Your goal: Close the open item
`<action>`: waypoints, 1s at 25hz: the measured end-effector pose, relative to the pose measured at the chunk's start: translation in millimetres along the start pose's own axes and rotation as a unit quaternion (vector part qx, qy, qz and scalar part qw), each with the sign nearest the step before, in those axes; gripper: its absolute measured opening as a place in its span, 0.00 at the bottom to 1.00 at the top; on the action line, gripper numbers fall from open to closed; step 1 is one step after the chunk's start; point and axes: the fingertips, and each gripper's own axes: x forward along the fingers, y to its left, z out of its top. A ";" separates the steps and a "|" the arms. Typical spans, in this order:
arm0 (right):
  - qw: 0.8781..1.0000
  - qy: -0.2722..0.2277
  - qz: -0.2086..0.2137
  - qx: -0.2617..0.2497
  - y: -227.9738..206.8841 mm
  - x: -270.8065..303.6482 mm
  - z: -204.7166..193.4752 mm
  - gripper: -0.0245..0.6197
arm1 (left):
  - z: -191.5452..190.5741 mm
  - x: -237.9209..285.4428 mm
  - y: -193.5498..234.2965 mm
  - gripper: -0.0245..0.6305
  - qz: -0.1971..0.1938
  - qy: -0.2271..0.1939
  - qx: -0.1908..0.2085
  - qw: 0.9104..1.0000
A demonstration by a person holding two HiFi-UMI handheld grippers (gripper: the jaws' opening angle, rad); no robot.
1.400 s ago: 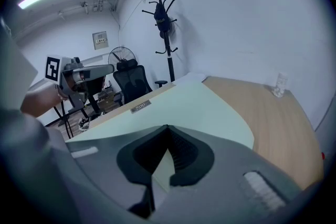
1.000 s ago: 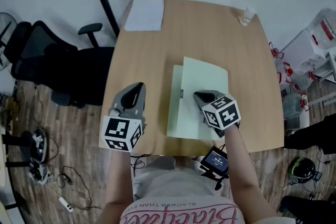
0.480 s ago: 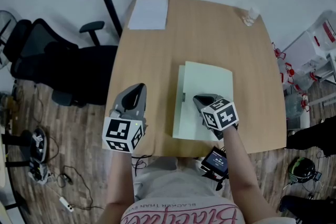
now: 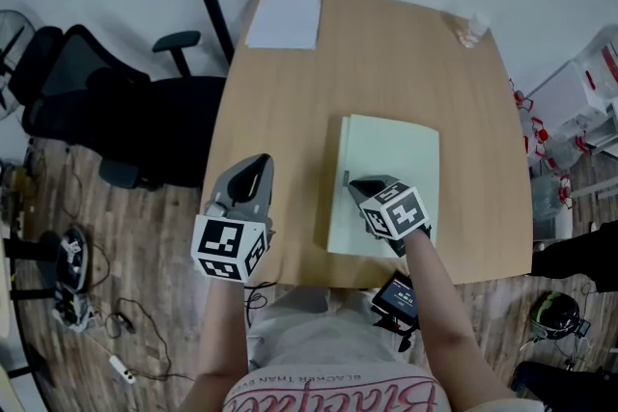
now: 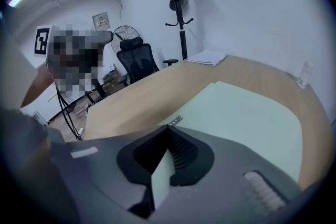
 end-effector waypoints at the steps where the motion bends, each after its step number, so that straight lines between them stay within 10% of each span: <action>1: 1.000 0.003 0.000 -0.004 1.7 2.5 0.4 0.04 | -0.7 -0.9 1.1 0.06 0.001 0.001 0.000 1.000; 25: 0.998 0.030 -0.010 -0.051 6.7 15.6 2.3 0.04 | 7.0 -4.5 -23.7 0.06 -0.009 -0.004 0.014 1.000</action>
